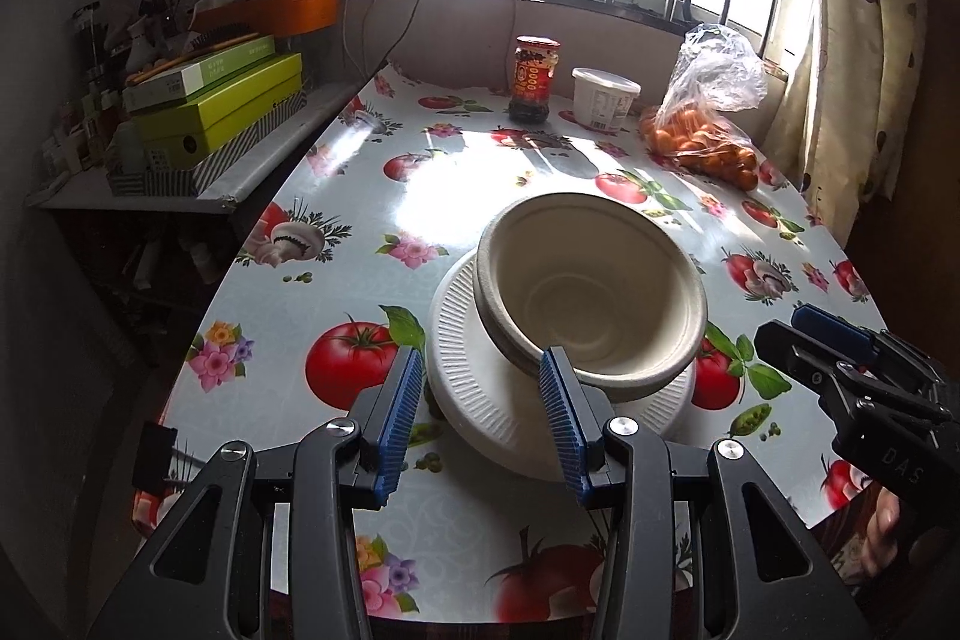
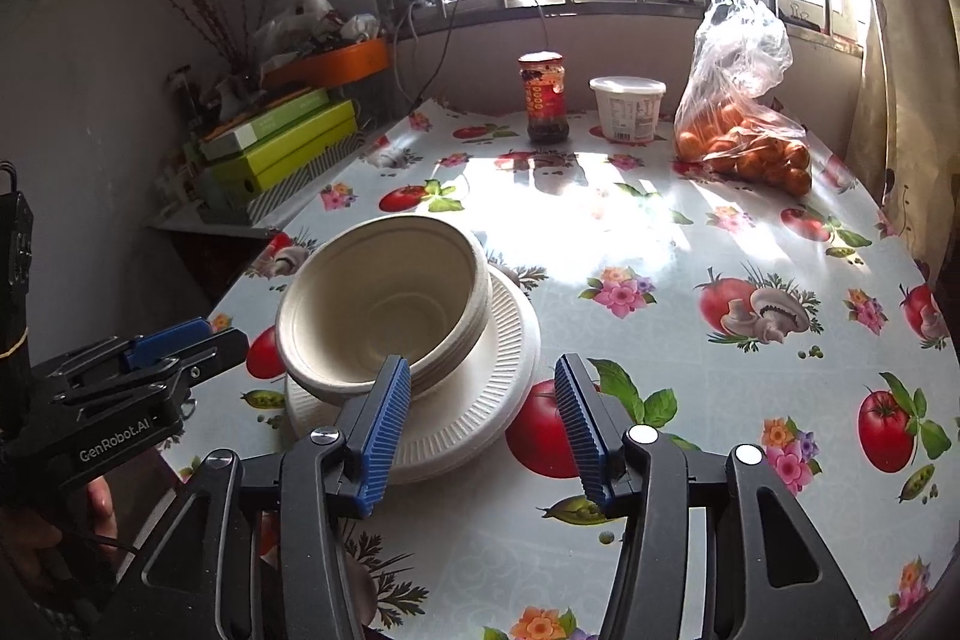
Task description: Organize plates and bowls
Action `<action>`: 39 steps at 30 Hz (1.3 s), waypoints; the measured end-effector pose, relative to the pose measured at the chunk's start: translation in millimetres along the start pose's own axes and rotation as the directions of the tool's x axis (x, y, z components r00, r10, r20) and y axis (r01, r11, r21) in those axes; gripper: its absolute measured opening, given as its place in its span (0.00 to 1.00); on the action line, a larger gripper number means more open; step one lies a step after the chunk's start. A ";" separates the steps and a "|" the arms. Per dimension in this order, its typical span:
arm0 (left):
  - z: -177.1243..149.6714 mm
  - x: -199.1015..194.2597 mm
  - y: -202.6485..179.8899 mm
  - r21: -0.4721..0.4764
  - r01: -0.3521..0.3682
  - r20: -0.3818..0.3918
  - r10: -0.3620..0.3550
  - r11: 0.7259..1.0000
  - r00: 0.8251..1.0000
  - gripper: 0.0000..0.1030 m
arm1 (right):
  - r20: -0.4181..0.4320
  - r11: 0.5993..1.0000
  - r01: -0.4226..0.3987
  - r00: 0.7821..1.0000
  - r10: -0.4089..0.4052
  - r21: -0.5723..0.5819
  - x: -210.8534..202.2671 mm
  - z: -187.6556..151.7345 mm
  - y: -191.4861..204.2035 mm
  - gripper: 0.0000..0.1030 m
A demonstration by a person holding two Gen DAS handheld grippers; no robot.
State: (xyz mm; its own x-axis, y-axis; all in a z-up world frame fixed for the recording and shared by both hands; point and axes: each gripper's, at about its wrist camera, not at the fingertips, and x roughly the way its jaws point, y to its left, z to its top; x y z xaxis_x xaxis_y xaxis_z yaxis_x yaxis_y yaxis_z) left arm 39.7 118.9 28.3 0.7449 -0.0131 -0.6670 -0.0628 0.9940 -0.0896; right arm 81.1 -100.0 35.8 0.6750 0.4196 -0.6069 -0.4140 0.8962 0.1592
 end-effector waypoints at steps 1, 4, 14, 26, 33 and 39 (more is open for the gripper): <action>-3.7 -2.3 0.7 0.003 -0.004 0.003 0.004 1.000 1.000 0.41 | -0.001 1.000 0.004 1.000 -0.004 -0.004 -1.8 -2.4 -0.1 0.51; -15.4 -6.4 2.5 0.017 -0.021 0.003 0.021 1.000 1.000 0.41 | -0.004 1.000 0.019 1.000 -0.019 -0.014 -6.8 -11.4 -2.3 0.52; -46.5 -0.4 6.9 0.023 -0.022 -0.042 0.023 0.999 0.999 0.41 | -0.031 0.998 0.067 0.997 -0.067 -0.010 -10.3 -38.8 -6.8 0.53; -66.2 17.5 1.0 0.034 -0.018 -0.094 0.021 0.999 0.995 0.41 | -0.126 0.996 0.071 0.989 -0.077 -0.051 13.0 -68.9 4.4 0.56; -74.2 31.6 -5.2 0.039 -0.026 -0.139 0.031 0.999 0.990 0.41 | -0.163 0.994 0.092 0.981 -0.101 -0.061 23.4 -75.8 4.9 0.60; -73.7 33.9 -10.9 0.049 -0.051 -0.134 0.057 0.997 0.989 0.42 | -0.180 0.991 0.105 0.977 -0.118 -0.076 28.9 -79.2 5.7 0.63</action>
State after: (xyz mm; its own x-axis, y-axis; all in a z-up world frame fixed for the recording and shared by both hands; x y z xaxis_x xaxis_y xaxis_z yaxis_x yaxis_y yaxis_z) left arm 16.7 99.6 -47.9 0.6445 0.0294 -0.7640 -0.0679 0.9975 -0.0189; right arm 49.9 -94.2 -42.4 0.5981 0.2786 -0.7515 -0.3861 0.9218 0.0344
